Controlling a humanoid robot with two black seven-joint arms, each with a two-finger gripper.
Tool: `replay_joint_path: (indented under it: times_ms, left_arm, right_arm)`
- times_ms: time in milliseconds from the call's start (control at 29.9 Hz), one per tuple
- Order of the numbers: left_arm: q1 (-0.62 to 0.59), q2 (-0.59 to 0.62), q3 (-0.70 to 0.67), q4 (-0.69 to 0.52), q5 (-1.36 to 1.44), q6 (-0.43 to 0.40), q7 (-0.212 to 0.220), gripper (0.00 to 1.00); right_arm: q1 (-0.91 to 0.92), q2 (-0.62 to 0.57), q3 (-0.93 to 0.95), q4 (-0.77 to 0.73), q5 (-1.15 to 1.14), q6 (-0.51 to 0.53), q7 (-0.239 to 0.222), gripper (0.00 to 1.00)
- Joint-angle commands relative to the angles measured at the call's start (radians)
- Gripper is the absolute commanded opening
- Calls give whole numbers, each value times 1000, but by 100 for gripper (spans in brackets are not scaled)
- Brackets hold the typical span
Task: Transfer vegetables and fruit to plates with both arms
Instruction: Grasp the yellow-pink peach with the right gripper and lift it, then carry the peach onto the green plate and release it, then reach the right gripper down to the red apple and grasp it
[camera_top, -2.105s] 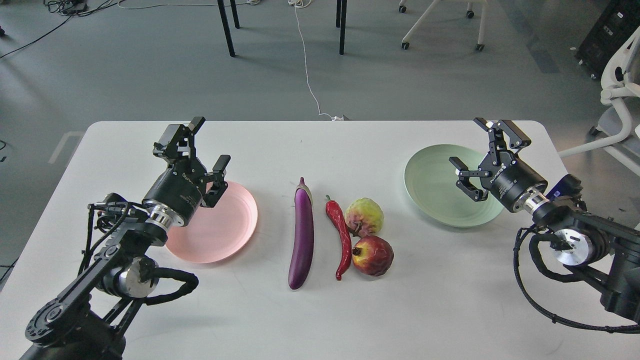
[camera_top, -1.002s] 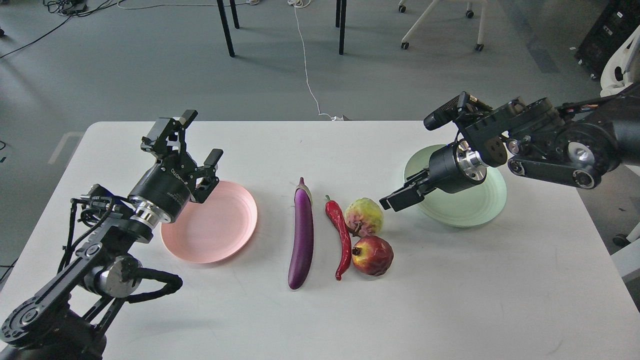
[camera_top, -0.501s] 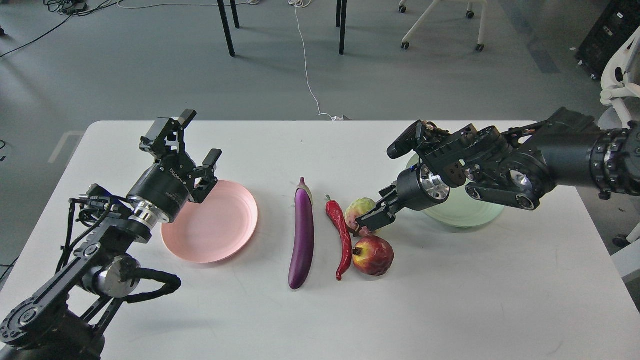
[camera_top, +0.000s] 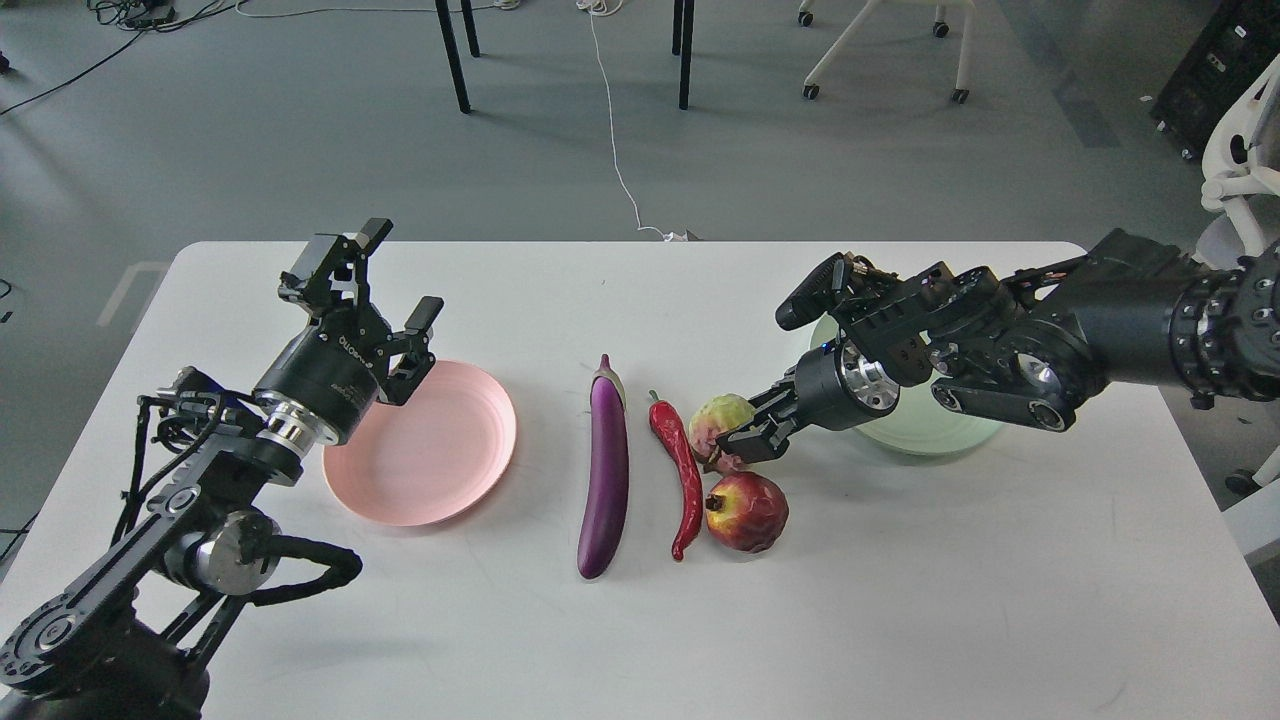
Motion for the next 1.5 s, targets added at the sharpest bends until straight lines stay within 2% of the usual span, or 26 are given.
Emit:
replay_joint_path:
  times_ms: [0,167,367,501,668,768,902,935,1002,1136,1336,1470]
  left_arm:
    - [0,0,0,-3,0,0,0,98]
    - [0,14,2,-13,-2,0,0,98]
    - [0,12,3,-13,0,-1,0,98]
    - [0,11,5,-15,0,-1,0,98]
    - [0,12,6,-23,0,-3,1,98]
    - [0,15,6,-33,0,-5,3,98]
    - [0,17,6,-42,0,-5,4,98]
    - [0,17,6,-44,0,-5,4,98]
    - [0,17,8,-44,0,-5,4,98]
    - [0,18,8,-44,0,-5,4,98]
    - [1,20,8,-50,0,-5,4,98]
    - [3,21,6,-50,0,-5,4,98]
  right_arm:
    - [19,-23,5,9,34,0,0,47]
    - [82,-96,0,9,24,0,0,47]
    - [134,-182,-49,-86,-108,0,0,48]
    - [111,-216,-104,-160,-150,-1,0,49]
    - [0,-219,-133,-267,-147,-85,0,53]
    - [-53,-216,-130,-298,-147,-133,0,61]
    - [-85,-216,-123,-324,-142,-176,0,90]
    - [-85,-218,-121,-323,-140,-180,0,94]
    - [-80,-219,-112,-312,-139,-184,0,95]
    - [-35,-245,-38,-232,-114,-182,0,97]
    - [163,-302,-18,164,-12,-171,0,97]
    - [223,-302,-31,366,77,-170,0,97]
